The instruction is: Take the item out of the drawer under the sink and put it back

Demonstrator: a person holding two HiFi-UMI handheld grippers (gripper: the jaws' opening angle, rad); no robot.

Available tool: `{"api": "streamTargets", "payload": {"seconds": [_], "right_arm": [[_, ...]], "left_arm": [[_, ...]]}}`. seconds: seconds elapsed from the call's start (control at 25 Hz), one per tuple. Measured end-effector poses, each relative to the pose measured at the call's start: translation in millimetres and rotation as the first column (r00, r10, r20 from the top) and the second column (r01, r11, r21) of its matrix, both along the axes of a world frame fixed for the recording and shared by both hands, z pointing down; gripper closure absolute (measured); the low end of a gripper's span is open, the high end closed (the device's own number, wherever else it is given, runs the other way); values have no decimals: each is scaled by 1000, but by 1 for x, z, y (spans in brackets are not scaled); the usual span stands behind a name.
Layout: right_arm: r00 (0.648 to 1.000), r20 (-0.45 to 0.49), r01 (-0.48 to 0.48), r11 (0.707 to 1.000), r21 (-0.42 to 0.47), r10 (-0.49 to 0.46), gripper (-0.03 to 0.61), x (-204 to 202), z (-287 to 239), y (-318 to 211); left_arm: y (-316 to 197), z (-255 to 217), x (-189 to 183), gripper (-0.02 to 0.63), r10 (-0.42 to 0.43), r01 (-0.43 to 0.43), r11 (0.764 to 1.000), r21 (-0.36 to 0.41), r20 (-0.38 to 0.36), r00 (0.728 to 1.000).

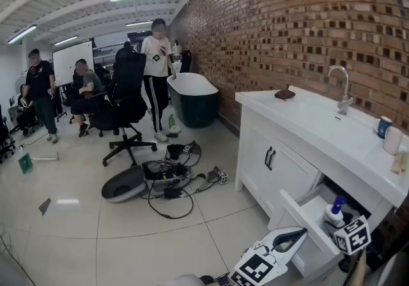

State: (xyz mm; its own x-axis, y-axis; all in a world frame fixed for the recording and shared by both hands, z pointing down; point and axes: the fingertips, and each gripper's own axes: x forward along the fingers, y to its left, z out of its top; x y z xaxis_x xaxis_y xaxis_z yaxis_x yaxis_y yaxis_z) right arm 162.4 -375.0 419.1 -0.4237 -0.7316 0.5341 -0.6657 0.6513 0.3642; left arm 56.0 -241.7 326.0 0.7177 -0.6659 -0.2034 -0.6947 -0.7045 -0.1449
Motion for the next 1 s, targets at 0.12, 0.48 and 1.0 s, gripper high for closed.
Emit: {"api": "streamTargets", "payload": {"seconds": [0.12, 0.48, 1.0], "right_arm": [[1000, 20, 6, 1000, 17, -6, 365, -11, -6, -7], [915, 402, -98, 972, 212, 5, 377, 10, -108, 30], [825, 561, -98, 959, 265, -71, 382, 19, -128, 59]], "left_arm": [[-16, 9, -10, 594, -53, 53, 998, -33, 11, 999], [-43, 24, -28, 605, -207, 209, 972, -106, 23, 978], [-34, 13, -17, 607, -213, 214, 971, -102, 24, 977]]}}
